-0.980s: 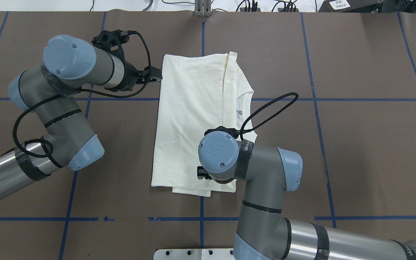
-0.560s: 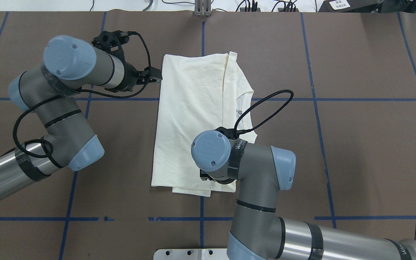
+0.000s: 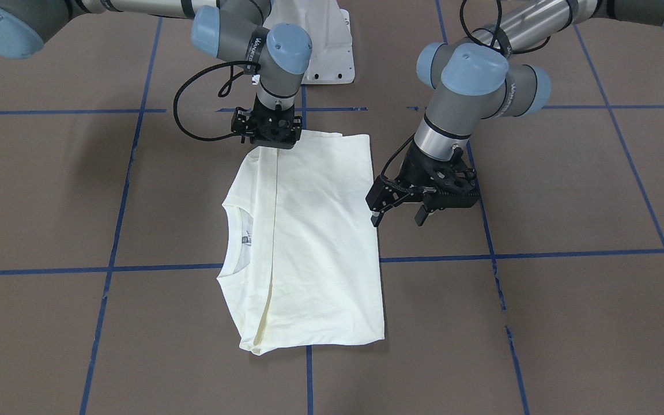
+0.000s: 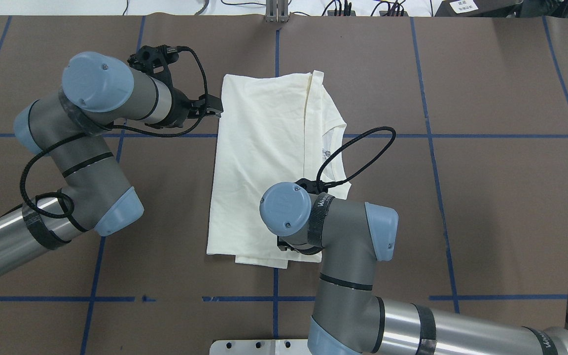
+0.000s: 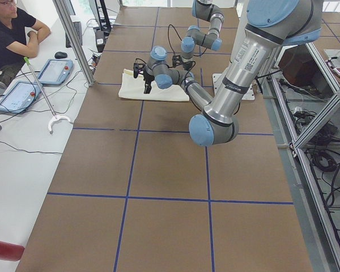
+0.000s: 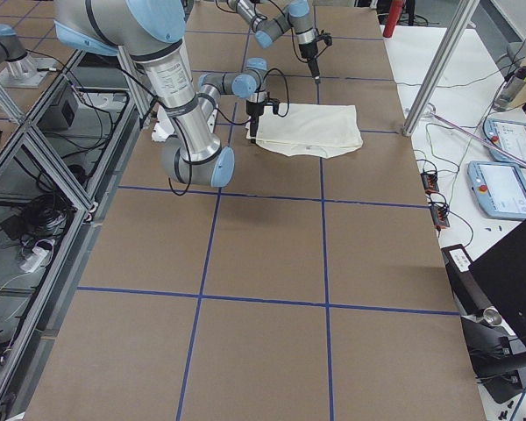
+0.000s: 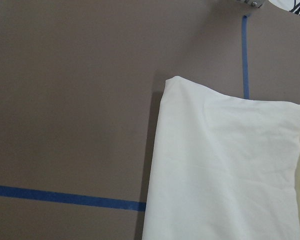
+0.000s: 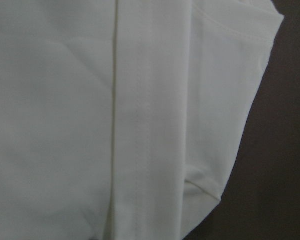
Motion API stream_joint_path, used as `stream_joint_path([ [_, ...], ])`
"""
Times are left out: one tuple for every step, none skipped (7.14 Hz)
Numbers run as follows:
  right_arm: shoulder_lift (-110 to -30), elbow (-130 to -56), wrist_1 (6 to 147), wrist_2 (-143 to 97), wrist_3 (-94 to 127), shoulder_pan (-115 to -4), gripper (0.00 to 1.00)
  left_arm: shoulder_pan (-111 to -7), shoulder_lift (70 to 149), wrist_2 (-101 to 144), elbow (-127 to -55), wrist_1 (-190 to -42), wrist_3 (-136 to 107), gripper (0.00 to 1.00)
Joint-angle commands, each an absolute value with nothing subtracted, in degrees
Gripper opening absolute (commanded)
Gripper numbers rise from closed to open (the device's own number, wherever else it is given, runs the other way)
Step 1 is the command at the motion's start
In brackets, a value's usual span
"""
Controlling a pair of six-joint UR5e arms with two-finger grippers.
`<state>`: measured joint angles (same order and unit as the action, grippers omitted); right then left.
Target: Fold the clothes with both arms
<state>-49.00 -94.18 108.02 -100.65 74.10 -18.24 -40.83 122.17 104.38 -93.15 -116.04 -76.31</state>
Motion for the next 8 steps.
stream_joint_path([
  [-49.1, -94.4, 109.2, -100.9, 73.7, -18.3, 1.0, -40.8, 122.2, 104.4, -93.2, -116.0, -76.4, 1.0],
  [-49.1, -94.5, 109.9, -100.9, 73.6, -18.3, 1.0, -40.8, 122.2, 104.3, -93.2, -116.1, -76.4, 1.0],
  [-49.1, -94.6, 110.1, -100.9, 73.5, -18.5, 1.0, -40.8, 122.2, 104.3, -93.1, -116.2, -76.4, 1.0],
  [-49.1, -94.7, 110.7, -100.9, 73.5, -18.9, 1.0, -40.8, 122.2, 104.3, -92.8, -116.5, -76.5, 1.0],
  [-49.3, -94.8, 110.8, -100.9, 73.2, -19.4, 1.0, -40.1, 122.2, 104.3, -92.7, -116.5, -76.6, 1.0],
  [-49.4, -94.8, 112.0, -100.9, 71.8, -19.6, 1.0, -39.9, 122.2, 104.2, -92.7, -116.5, -76.6, 1.0],
  [-49.9, -94.9, 112.1, -100.8, 71.8, -20.0, 1.0, -39.9, 122.2, 104.2, -92.8, -116.5, -77.1, 1.0],
  [-49.9, -94.9, 112.7, -100.9, 71.6, -20.7, 1.0, -39.8, 122.3, 104.2, -92.7, -116.6, -77.3, 1.0],
])
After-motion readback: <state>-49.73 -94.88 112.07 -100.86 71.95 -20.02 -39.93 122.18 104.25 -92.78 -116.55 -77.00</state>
